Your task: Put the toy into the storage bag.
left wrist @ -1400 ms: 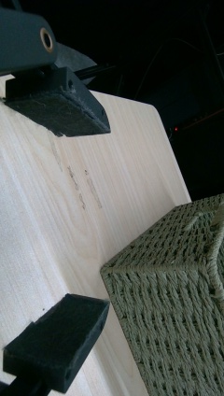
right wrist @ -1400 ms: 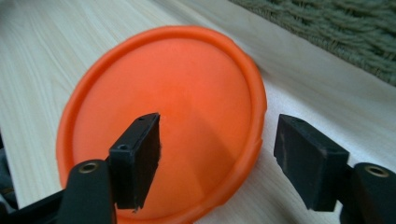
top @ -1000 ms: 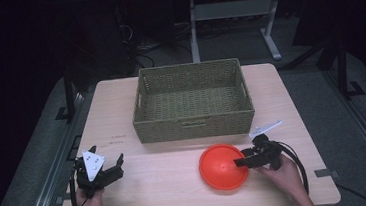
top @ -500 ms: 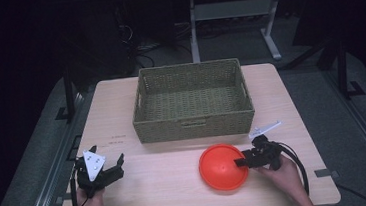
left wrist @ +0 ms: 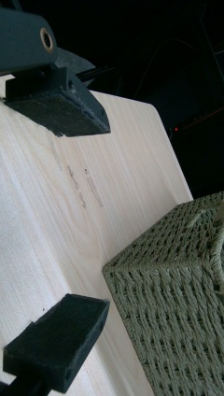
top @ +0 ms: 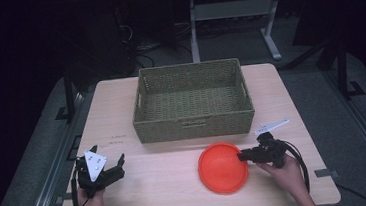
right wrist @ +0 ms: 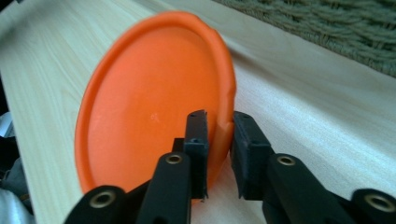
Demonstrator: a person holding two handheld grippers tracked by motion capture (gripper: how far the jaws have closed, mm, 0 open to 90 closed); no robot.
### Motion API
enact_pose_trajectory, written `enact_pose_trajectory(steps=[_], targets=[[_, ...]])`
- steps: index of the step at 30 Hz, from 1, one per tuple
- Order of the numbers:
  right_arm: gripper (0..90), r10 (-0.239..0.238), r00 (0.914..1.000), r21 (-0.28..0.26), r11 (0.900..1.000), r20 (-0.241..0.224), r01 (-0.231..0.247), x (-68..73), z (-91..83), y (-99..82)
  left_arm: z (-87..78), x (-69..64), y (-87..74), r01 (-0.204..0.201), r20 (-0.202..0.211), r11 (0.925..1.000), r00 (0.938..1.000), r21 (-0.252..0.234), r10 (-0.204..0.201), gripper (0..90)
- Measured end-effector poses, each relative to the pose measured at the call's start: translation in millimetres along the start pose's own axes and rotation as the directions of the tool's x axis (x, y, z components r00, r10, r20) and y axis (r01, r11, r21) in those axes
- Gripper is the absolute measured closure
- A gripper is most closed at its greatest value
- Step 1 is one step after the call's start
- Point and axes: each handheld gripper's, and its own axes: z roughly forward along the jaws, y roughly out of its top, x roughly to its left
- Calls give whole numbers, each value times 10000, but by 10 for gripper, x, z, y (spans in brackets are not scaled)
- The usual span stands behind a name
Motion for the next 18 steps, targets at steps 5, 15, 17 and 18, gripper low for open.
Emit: enact_pose_trajectory(steps=[5, 15, 17, 18], targets=[[810, -133, 9999, -298, 9995, -6, 133, 90, -66, 43, 0, 2, -2, 107, -44, 9999, 9999, -38, -107, 127], [821, -358, 9993, -582, 9977, -123, 350, 227, -204, 89, -2, 3, -3, 6, -51, 10000, 10000, 21, -6, 127], [821, -374, 9992, -596, 9976, -122, 366, 236, -223, 89, -4, -1, -2, -7, -44, 10000, 10000, 2, 7, 127], [821, -459, 9989, -680, 9967, -119, 450, 242, -245, 91, -6, -3, 0, -32, -27, 10000, 10000, 7, 32, 127]])
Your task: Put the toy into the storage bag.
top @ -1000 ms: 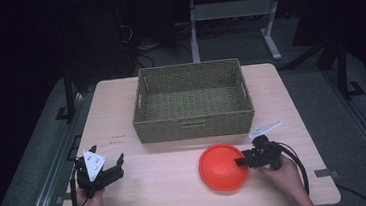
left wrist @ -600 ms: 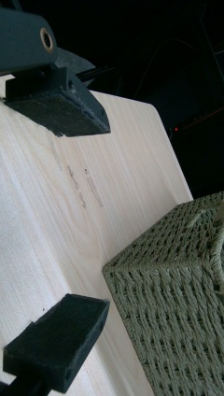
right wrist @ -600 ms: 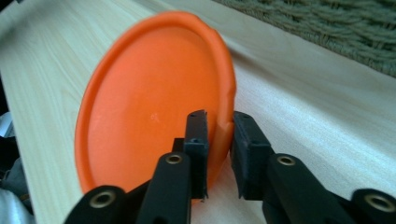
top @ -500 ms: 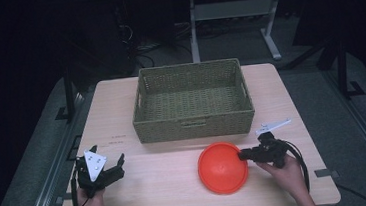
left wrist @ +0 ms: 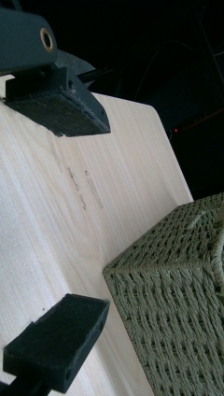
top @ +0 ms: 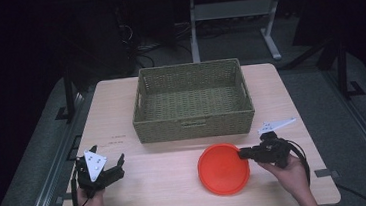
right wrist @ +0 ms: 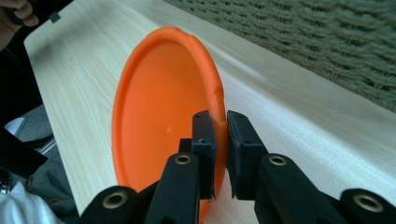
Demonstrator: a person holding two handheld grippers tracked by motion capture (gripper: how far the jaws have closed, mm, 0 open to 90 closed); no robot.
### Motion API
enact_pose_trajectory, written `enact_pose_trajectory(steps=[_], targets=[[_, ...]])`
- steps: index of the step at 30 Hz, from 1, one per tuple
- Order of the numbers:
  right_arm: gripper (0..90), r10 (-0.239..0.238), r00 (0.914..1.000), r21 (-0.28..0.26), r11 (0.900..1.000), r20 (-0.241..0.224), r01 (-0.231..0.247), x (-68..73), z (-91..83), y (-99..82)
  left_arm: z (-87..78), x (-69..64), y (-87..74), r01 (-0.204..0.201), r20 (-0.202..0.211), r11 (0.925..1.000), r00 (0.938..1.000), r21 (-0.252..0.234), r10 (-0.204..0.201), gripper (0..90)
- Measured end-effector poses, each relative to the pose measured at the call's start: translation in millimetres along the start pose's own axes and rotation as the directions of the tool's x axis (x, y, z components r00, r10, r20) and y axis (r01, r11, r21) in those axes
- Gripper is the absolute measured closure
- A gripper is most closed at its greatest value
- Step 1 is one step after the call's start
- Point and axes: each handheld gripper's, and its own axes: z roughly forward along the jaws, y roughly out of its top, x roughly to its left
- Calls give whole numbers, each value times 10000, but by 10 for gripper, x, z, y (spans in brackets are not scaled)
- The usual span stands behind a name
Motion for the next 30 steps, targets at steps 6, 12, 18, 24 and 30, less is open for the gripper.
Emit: enact_pose_trajectory(steps=[6, 12, 18, 24, 30], targets=[[822, -57, 10000, -421, 9991, 74, 60, 43, -133, 33, 1, -10, 0, 71, -10, 10000, 10000, -44, -71, 127], [822, -258, 9996, -500, 9984, 141, 264, 92, -191, 86, -3, -11, -2, -37, -8, 10000, 10000, -3, 37, 127], [822, -377, 9989, -370, 9986, 270, 387, 146, -240, 156, 1, -13, -1, 48, 4, 10000, 10000, -66, -48, 127], [821, -458, 9974, -193, 9987, 555, 470, 159, -319, 243, -7, 9, -6, 77, -79, 10000, 9999, 2, -77, 127], [821, -572, 9950, 37, 9984, 821, 571, 193, -430, 352, -7, 8, -10, 103, -71, 9999, 9999, 0, -103, 127]])
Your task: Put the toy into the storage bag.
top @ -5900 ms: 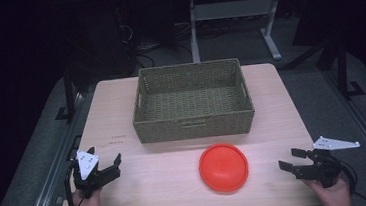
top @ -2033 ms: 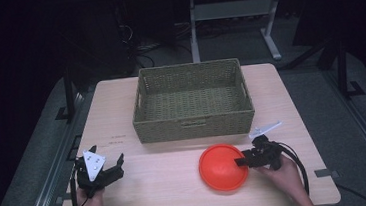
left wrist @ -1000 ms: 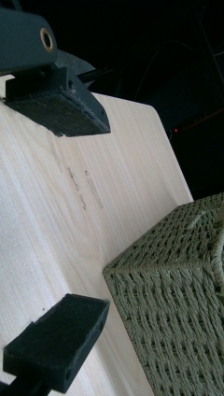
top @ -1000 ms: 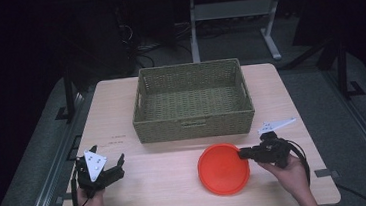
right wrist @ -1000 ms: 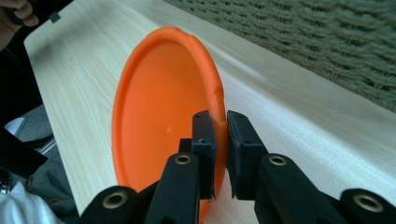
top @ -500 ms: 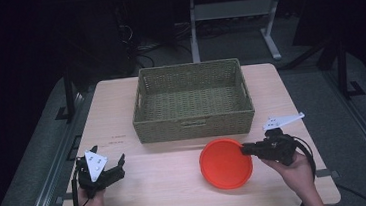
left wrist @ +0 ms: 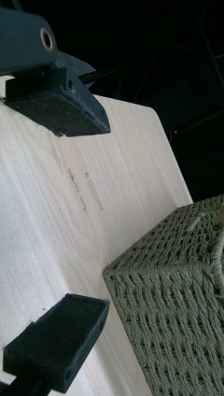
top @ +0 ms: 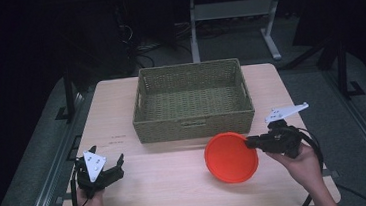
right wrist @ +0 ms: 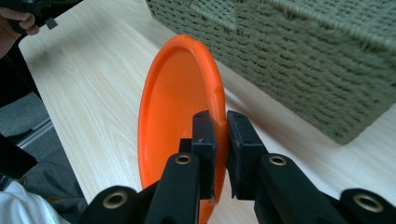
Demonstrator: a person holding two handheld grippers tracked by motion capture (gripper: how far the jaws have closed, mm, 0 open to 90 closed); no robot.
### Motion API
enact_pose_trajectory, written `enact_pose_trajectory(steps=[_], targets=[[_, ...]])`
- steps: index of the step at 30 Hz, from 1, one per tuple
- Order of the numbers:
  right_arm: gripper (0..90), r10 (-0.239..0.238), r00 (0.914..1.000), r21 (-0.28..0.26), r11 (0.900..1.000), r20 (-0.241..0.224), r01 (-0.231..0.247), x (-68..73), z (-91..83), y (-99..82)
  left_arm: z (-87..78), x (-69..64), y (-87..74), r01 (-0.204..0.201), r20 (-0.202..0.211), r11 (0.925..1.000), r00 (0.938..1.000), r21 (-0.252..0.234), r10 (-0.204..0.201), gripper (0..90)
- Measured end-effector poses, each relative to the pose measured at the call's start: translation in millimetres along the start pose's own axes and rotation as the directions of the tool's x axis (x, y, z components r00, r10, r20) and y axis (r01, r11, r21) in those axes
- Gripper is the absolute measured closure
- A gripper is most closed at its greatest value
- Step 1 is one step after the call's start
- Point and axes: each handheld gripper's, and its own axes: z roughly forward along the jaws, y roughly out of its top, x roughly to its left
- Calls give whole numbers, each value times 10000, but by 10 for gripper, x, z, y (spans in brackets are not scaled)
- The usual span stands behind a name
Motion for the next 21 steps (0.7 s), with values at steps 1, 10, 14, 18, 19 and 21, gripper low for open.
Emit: enact_pose_trajectory(steps=[1, 10, 14, 18, 19, 21], targets=[[822, -127, 9998, -12, 9999, 122, 127, 6, -33, 46, -1, 5, 0, 6, -11, 10000, 10000, -29, -6, 127], [821, -527, 9982, 310, 9982, 284, 518, 51, -125, 270, -7, 11, -6, 134, -48, 9999, 9999, -33, -134, 127], [821, -569, 9981, 468, 9974, 253, 557, 44, -148, 345, -12, 4, -1, 42, -17, 10000, 10000, -77, -42, 127], [821, -593, 9978, 591, 9966, 283, 575, 48, -173, 427, -15, 2, -3, 45, -28, 9999, 10000, -93, -45, 127], [822, -566, 9979, 693, 9961, 303, 544, 52, -191, 475, -18, 10, -4, 68, -48, 9999, 10000, -79, -69, 127], [821, -605, 9975, 743, 9956, 360, 577, 53, -211, 523, -15, 10, -6, 163, -67, 9998, 9998, -151, -164, 127]])
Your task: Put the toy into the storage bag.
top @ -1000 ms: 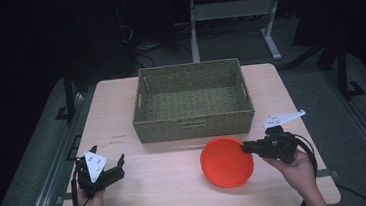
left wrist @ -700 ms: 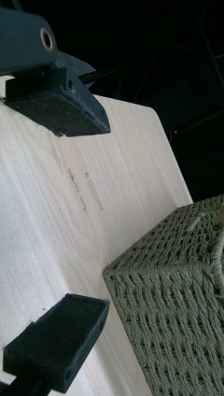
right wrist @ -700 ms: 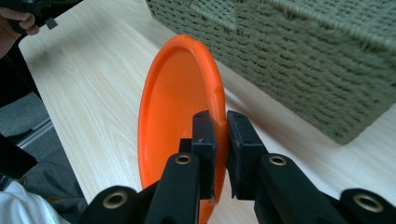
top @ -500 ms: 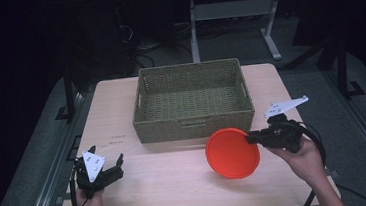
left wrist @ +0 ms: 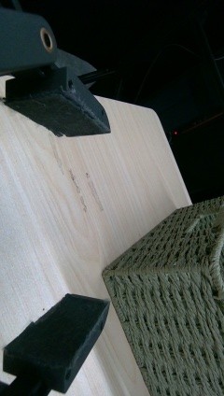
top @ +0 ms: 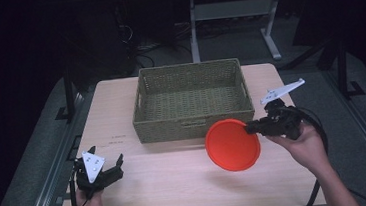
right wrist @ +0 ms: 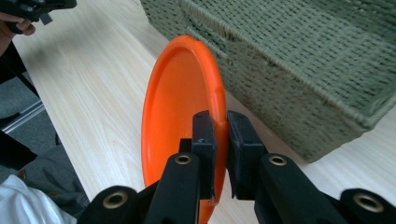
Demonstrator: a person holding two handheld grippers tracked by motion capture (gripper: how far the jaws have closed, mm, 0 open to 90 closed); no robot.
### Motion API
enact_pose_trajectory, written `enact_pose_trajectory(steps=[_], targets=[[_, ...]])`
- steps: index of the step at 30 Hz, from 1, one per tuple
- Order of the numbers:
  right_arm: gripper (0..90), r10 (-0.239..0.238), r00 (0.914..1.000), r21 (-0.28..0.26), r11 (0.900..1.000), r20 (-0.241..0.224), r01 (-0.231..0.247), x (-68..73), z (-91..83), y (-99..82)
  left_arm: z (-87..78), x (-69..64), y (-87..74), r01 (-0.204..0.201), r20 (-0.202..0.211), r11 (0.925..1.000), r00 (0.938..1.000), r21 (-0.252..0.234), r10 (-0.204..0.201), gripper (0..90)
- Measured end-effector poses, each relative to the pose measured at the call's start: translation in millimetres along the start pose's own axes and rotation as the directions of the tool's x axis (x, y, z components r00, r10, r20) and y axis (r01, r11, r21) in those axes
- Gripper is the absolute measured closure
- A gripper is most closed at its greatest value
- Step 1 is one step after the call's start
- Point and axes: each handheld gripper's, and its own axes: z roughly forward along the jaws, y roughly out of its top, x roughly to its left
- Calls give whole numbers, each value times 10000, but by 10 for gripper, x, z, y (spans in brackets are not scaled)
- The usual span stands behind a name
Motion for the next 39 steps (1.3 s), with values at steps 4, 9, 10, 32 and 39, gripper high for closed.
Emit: enact_pose_trajectory(steps=[4, 9, 10, 32, 39], targets=[[821, -170, 9998, 83, 9998, 81, 169, 19, -49, 78, -7, 9, 0, 25, 8, 10000, 10000, 5, -25, 127], [821, -288, 9995, 78, 9996, 113, 288, 9, -115, 182, -17, 18, 5, 42, 79, 9999, 10000, -125, -41, 127], [821, -291, 9994, 98, 9995, 168, 289, 7, -124, 209, -17, 18, 6, 60, 76, 9999, 10000, -127, -59, 127], [821, -459, 9989, 154, 9988, 33, 458, -2, -216, 600, -8, 32, -3, 166, -8, 9999, 9999, -28, -166, 127], [821, -526, 9986, 118, 9985, -75, 527, -16, -229, 703, -12, 45, -4, 186, -27, 9998, 9998, 5, -186, 127]])
